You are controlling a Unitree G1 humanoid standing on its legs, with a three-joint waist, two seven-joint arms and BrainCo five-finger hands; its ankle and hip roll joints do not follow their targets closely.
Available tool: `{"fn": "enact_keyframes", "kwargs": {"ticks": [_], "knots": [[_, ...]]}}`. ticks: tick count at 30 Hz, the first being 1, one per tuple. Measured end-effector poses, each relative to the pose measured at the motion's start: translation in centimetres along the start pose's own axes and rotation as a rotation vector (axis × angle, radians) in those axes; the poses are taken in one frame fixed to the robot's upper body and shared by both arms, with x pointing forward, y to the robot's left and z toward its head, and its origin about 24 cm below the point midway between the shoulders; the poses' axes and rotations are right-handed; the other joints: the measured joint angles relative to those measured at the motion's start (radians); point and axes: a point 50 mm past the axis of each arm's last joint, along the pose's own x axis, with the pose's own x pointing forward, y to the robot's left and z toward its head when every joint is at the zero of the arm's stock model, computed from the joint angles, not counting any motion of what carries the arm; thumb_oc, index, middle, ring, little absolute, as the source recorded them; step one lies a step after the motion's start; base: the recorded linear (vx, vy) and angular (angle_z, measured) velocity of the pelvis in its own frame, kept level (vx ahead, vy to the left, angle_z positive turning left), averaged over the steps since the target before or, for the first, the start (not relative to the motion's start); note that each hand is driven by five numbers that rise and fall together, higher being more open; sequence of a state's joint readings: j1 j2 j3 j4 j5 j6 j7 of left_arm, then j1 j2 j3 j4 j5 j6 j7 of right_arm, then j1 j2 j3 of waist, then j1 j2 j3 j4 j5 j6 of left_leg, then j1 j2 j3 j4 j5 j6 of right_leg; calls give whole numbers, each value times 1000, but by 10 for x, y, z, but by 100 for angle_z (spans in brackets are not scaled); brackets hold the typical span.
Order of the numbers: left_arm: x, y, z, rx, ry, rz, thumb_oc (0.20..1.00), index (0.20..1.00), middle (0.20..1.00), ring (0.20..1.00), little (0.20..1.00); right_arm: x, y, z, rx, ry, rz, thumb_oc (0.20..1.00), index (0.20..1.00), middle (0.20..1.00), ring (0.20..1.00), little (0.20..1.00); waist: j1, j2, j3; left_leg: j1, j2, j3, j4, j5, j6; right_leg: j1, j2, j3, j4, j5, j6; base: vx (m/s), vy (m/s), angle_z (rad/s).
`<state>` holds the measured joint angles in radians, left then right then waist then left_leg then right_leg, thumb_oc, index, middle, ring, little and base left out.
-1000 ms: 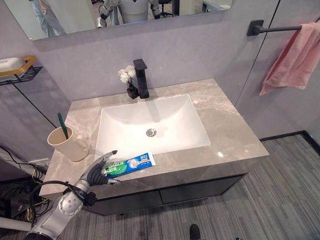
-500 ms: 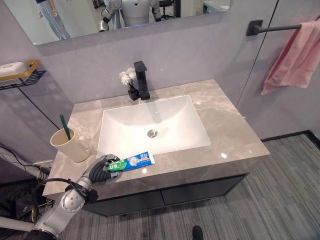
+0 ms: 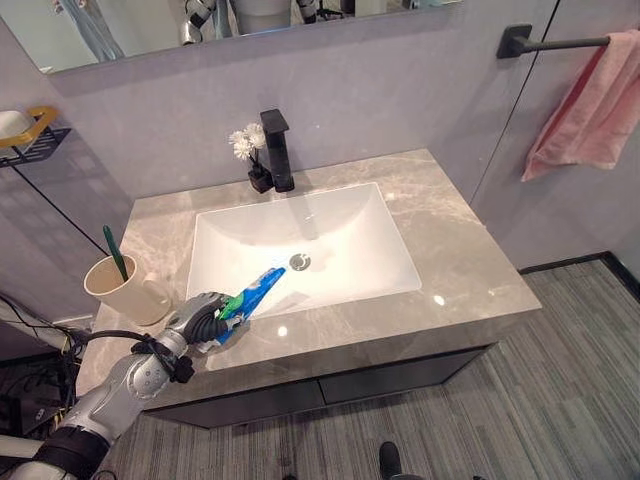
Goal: Put brush and paste in cup on sink, flatten towel.
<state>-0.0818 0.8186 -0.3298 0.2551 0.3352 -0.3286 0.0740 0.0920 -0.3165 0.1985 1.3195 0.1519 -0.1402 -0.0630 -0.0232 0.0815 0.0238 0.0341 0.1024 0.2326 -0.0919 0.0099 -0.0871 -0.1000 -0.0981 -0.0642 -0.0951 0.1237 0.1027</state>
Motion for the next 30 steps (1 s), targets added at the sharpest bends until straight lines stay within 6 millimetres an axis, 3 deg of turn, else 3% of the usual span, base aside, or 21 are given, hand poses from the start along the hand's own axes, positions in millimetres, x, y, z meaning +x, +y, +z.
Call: {"fn": "enact_keyframes", "kwargs": {"ticks": [3,10,12,16,18,20,21,22,27,29,30], "knots": [[0,-1,1,31,-8,-5,200,200,200,200,200,0,-1,-2,14,10,-7,1000,1000,1000,1000,1000,0,0,0,5,0,-2,0,0,0,6,1,-1,0,2,-3,0,0,0],[-7,2,1,161,-33,-21,200,200,200,200,200,0,-31,-4,530,23,-158,1000,1000,1000,1000,1000,7,-20,-2,33,4,-9,-4,-10,1,37,2,-5,0,-7,0,-9,0,2],[-12,18,-6,293,-26,-20,200,200,200,200,200,0,-58,20,689,-101,-225,1000,1000,1000,1000,1000,1,-40,-9,36,6,-14,-4,-9,0,43,4,-11,0,-5,-2,-28,-4,7],[-12,45,-8,395,-18,90,200,200,200,200,200,-16,-109,62,728,-370,-344,1000,1000,1000,1000,1000,-15,-81,-33,37,7,-31,-4,-8,0,54,4,-28,0,-7,-7,-19,21,13],[-11,63,1,489,-68,149,200,200,200,200,200,-45,-142,102,686,-607,-460,1000,1000,1000,1000,1000,-21,-89,-38,41,4,-35,-2,-5,-2,61,-1,-32,0,-7,-7,-27,20,6],[-8,80,15,510,-119,273,200,200,200,200,200,-77,-161,141,661,-826,-549,1000,1000,1000,1000,1000,-22,-94,-40,53,3,-37,-4,-7,-1,76,-2,-34,0,-11,-5,0,0,0],[-8,83,17,512,-123,289,200,200,200,200,200,-81,-162,144,659,-847,-557,1000,1000,1000,1000,1000,-23,-93,-39,54,3,-38,-4,-7,0,77,-2,-35,0,-11,-5,8,14,21],[-7,104,31,533,-170,412,200,200,200,200,200,-120,-166,172,577,-1078,-611,1000,1000,1000,1000,1000,-39,-89,-37,53,3,-60,-4,-6,-1,85,-4,-54,0,-13,-5,5,20,26],[2,150,56,580,-235,640,200,200,200,200,200,-162,-166,220,419,-1305,-670,1000,1000,1000,1000,1000,-43,-92,-51,51,2,-66,0,-6,0,88,-5,-60,1,-14,-5,-16,15,7],[5,167,67,596,-259,712,200,200,200,200,200,-181,-157,245,356,-1422,-626,1000,1000,1000,1000,1000,-48,-87,-55,52,2,-64,0,-7,-1,87,-5,-59,0,-14,-5,-13,16,-3],[7,179,77,607,-289,765,200,200,200,200,200,-198,-144,267,316,-1529,-538,1000,1000,1000,1000,1000,-50,-86,-56,53,3,-60,0,-5,-2,85,-4,-57,7,-12,-6,-6,24,-7]]}}
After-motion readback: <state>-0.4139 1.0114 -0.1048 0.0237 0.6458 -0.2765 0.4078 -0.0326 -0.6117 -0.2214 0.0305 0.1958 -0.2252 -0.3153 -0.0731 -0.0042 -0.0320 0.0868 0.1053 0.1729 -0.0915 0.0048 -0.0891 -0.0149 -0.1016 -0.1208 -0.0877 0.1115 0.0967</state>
